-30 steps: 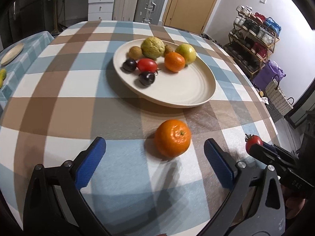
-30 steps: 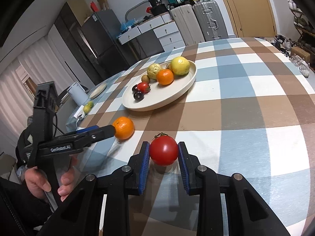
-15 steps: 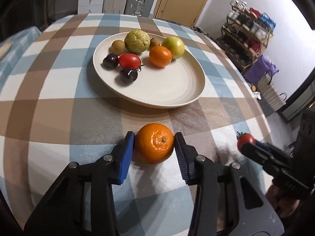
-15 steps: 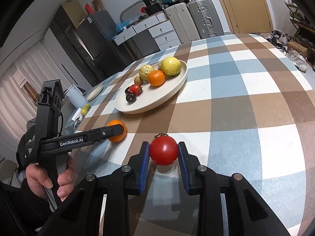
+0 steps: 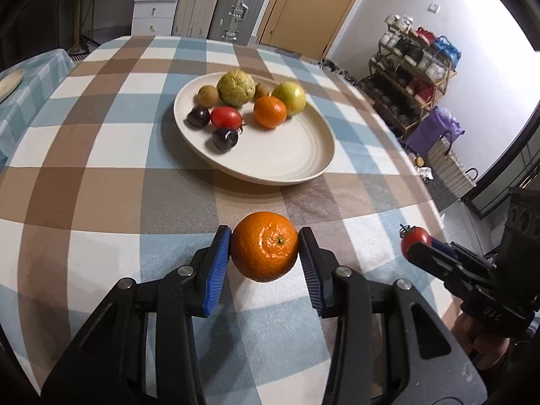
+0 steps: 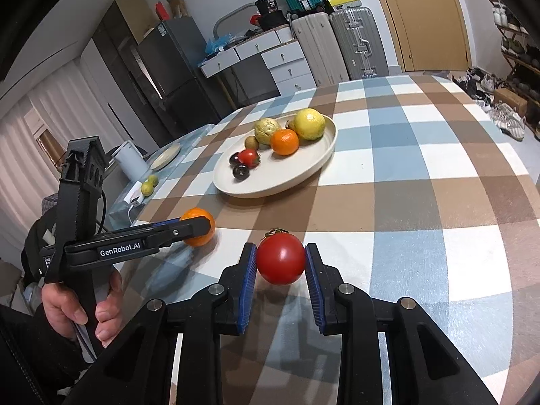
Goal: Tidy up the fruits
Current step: 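Grasp the last mandarin orange with the left gripper while the right gripper holds the tomato, then carry the tomato and orange onto the plate and open both grippers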
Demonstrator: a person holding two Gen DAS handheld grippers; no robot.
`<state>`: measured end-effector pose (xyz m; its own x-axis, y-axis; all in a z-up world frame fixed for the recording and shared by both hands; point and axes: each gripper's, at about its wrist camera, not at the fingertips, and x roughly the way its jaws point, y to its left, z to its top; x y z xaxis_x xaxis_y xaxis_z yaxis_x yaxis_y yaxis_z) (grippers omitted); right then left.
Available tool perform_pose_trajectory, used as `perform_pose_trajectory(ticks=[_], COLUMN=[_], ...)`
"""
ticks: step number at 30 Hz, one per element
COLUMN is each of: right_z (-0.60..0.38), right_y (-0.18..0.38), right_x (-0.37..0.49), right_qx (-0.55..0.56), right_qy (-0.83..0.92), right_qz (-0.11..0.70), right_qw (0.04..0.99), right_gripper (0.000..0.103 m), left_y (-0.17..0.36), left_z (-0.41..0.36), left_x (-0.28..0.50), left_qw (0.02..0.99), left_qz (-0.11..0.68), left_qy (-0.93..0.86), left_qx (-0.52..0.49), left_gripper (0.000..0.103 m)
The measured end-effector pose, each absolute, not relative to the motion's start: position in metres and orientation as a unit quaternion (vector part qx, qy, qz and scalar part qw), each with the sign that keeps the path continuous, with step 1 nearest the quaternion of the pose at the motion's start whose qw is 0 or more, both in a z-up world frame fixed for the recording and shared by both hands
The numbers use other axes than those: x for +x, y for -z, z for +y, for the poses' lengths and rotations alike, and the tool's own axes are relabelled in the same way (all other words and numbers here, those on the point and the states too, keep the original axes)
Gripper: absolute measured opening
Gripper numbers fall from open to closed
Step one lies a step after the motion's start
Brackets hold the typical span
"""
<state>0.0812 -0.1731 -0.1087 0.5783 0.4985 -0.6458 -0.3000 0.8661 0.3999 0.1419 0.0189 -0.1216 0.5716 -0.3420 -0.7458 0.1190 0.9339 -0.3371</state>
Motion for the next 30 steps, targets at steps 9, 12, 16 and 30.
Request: perform_pose_trajectory(ticks=[9,12,16,30], right_z=[-0.157,-0.154,-0.151,-0.149], right_y=[0.089,0.082,0.078,0.104], right_x=[0.082,0.092,0.113,0.202], right_qx=[0.105,0.104,0.117,0.156], right_qy=[-0.236,-0.236,-0.242,-0.242], right_qz=[0.390,0.385,0.383,0.418], right_qw=[0.884,0.886,0.884,0.862], right_gripper=[0.029,0.029,0.029,0.029], left_y=[0.092,0.086,0.084,0.111], left_z=[0.024,0.025,0.025,0.007], left_x=[0.130,0.139,0.158,0.243], left_qw=[0.890,0.891,0.891,0.875], left_qz=[0.412,0.409,0.408,0.432], left_qy=[0.152,0.159,0.162,0.183], left_qx=[-0.121,-0.119,-0.117,-0.116], left_gripper=[0.038,0.038,0.038,0.038])
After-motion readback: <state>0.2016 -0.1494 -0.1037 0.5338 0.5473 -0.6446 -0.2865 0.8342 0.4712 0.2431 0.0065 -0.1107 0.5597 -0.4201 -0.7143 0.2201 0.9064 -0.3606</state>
